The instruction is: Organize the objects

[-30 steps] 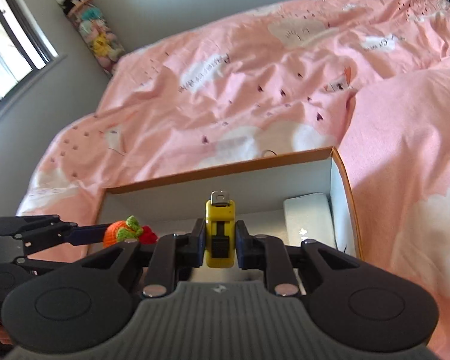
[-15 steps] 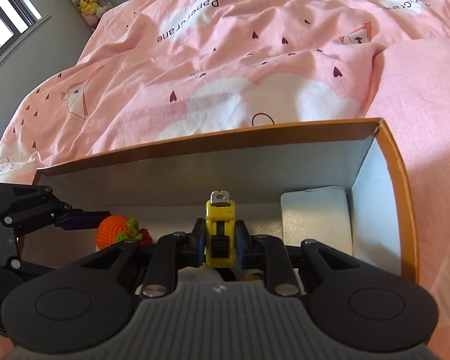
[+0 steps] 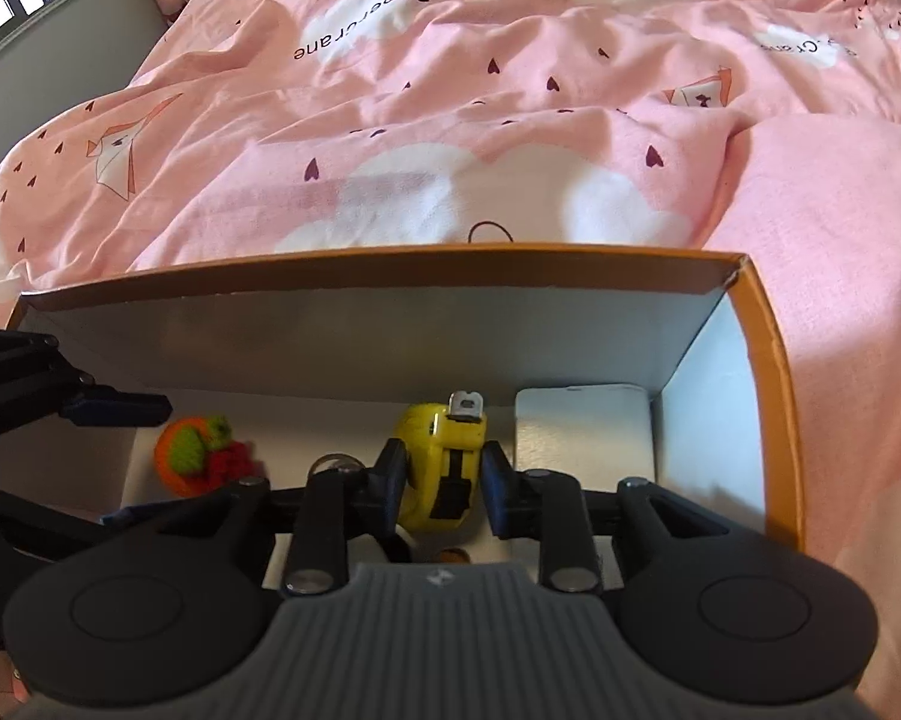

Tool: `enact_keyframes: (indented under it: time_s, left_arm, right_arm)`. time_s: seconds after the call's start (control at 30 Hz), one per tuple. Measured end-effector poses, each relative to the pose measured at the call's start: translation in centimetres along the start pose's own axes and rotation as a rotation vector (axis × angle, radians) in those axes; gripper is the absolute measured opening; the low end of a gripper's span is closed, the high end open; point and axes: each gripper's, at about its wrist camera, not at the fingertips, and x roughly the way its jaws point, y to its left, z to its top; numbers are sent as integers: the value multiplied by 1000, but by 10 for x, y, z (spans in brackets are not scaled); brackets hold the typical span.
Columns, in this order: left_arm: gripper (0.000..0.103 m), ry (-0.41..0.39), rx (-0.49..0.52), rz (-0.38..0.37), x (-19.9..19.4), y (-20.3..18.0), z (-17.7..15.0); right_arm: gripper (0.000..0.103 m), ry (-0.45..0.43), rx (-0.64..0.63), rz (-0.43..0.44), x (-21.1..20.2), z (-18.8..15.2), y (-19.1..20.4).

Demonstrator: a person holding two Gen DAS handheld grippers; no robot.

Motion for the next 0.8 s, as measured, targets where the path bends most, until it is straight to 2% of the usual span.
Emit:
enact_keyframes:
  time_s: [0.07,0.23,0.43,0.5,0.67,0.8]
  left_arm:
    - [73,-5,-13,-3,-3,1,-4]
    - [74,-55,-36,-3,-23,0,-13]
    - [74,-195,-82,52,-79,-10,-24]
    - [74,-244,-114,76,-101,-13,-29]
    - [77,-394,-279,184,-151,-31,-34]
    - [77,-484,-408,245,-156,-42,-31]
  right_arm:
    - [31,-6,0,-7,-3,0,-1]
    - [40,-50,-13,-41,-18,2,2]
    - [47,-140,-47,-57,-62,1,12]
    - [53,-183,-68,-66,-83,-2,18]
    - [65,-316,-124,-97,-139,-22,31]
    - [70,-421,-161,-122,-177,-51,42]
